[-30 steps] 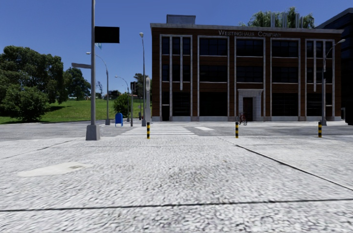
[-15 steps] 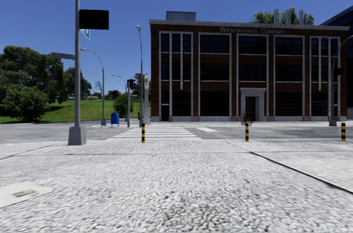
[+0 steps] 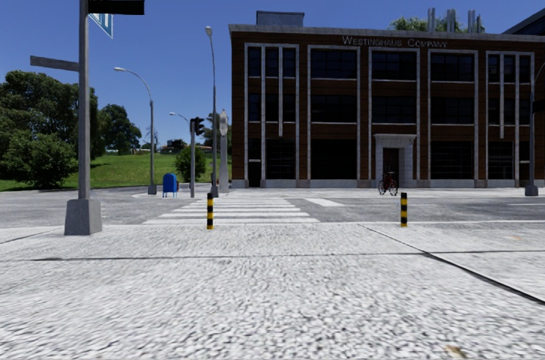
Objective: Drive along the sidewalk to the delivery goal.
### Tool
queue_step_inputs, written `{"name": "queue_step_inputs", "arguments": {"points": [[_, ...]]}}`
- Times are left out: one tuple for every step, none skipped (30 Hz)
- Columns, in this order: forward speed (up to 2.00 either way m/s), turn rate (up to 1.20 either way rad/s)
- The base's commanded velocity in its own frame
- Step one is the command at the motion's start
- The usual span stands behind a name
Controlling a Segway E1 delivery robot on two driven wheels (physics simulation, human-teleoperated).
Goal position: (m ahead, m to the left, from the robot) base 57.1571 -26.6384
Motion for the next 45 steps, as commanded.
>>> {"name": "queue_step_inputs", "arguments": {"points": [[2.00, 0.00], [2.00, 0.00], [2.00, 0.00], [2.00, 0.00], [2.00, 0.00], [2.00, 0.00], [2.00, 0.00], [2.00, 0.00], [2.00, 0.00], [2.00, 0.00], [2.00, 0.00], [2.00, 0.00], [2.00, 0.00], [2.00, 0.00], [2.00, 0.00], [2.00, 0.00], [2.00, 0.00], [2.00, 0.00], [2.00, 0.00], [2.00, 0.00], [2.00, 0.00], [2.00, 0.00], [2.00, 0.00], [2.00, 0.00], [2.00, 0.00], [2.00, 0.00], [2.00, 0.00], [2.00, 0.00], [2.00, 0.00], [2.00, 0.00], [2.00, 0.00], [2.00, 0.00], [2.00, 0.00], [2.00, 0.00], [2.00, 0.00], [2.00, 0.00], [2.00, 0.00], [2.00, 0.01], [2.00, 0.01], [2.00, 0.05], [2.00, 0.08], [2.00, 0.10], [2.00, 0.11], [2.00, 0.11], [2.00, 0.11]]}}
